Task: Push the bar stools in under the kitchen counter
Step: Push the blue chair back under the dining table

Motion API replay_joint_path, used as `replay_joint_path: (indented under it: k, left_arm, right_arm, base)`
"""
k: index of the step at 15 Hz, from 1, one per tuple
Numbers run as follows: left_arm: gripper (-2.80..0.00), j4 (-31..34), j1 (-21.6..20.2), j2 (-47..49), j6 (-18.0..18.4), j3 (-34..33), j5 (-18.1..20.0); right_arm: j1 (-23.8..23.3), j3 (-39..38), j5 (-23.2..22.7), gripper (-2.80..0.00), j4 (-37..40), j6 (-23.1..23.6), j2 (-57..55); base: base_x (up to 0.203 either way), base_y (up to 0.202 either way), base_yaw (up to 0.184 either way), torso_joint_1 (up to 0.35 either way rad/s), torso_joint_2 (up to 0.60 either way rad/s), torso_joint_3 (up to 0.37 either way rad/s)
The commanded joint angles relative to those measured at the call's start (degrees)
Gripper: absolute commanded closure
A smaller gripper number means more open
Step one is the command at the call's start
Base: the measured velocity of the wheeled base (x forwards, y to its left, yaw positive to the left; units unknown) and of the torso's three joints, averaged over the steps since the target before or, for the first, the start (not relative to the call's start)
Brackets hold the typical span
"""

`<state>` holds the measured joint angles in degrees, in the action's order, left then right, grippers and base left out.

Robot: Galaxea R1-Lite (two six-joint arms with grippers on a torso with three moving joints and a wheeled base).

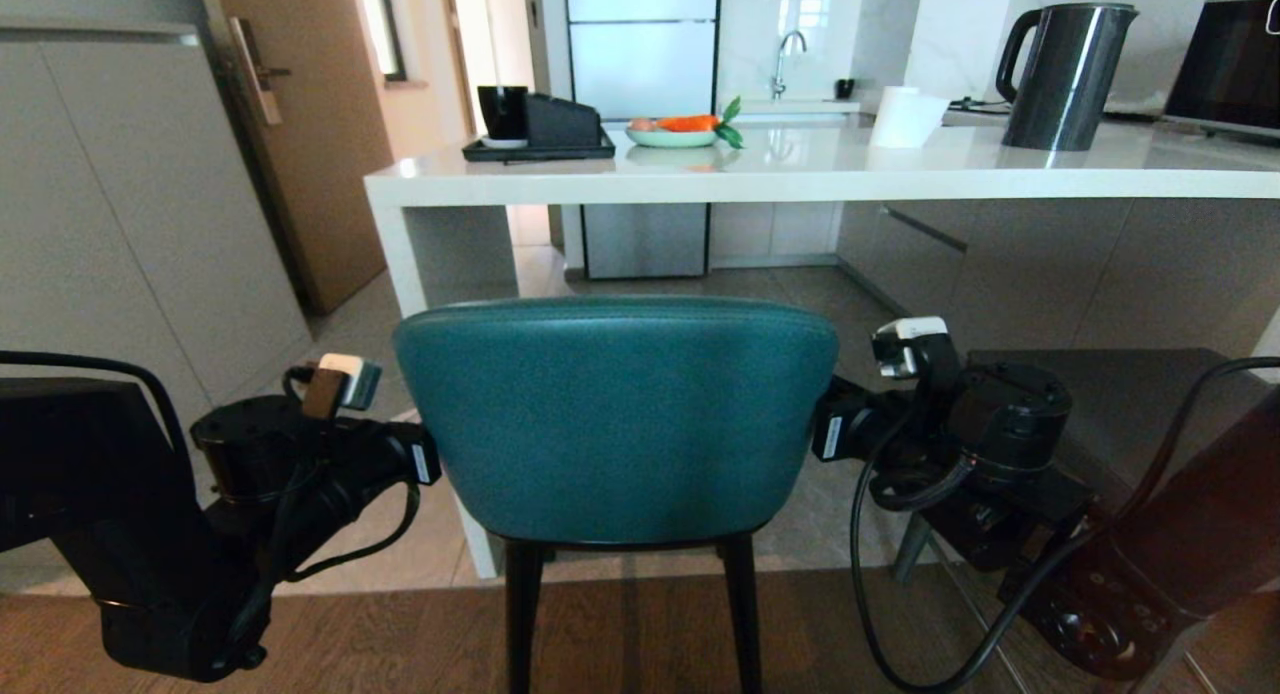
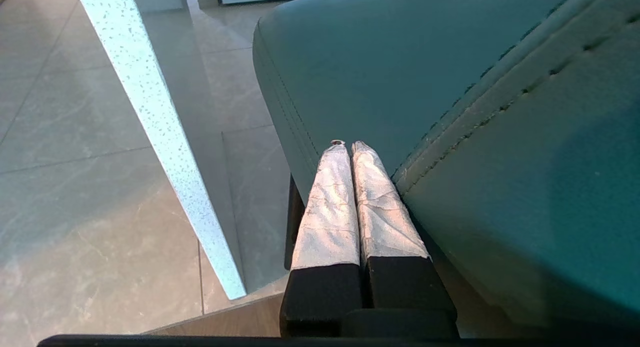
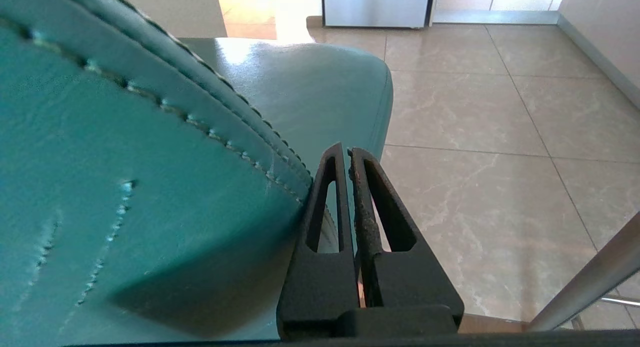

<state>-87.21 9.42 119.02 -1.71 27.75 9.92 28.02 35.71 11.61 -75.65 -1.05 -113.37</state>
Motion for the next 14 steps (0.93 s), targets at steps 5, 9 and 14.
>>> replay_joint_path:
  k: [5,9,14]
  left_arm:
    - [0.0,-0.5,0.5,-1.6,0.0,-0.9,0.2]
    - [0.0,-0.5,0.5,-2.0,0.0,-1.0,0.2]
    - [0.0,-0.5,0.5,-2.3,0.0,-0.9,0.2]
  right_arm:
    - [-0.1,0.0,0.2,0.0,-0.8,0.1,-0.4]
    - [-0.1,0.1,0.2,0.0,-0.9,0.3,-0.2]
    - [-0.1,0.5,0.3,0.0,-0.9,0.4,-0.1]
  base:
    - [0.025,0.0,0.0,-0.001,0.0,0.0]
    - [0.185,0.0,0.0,0.0,0.0,0.004]
    - [0.187,0.0,0.003,0.002,0.0,0.001]
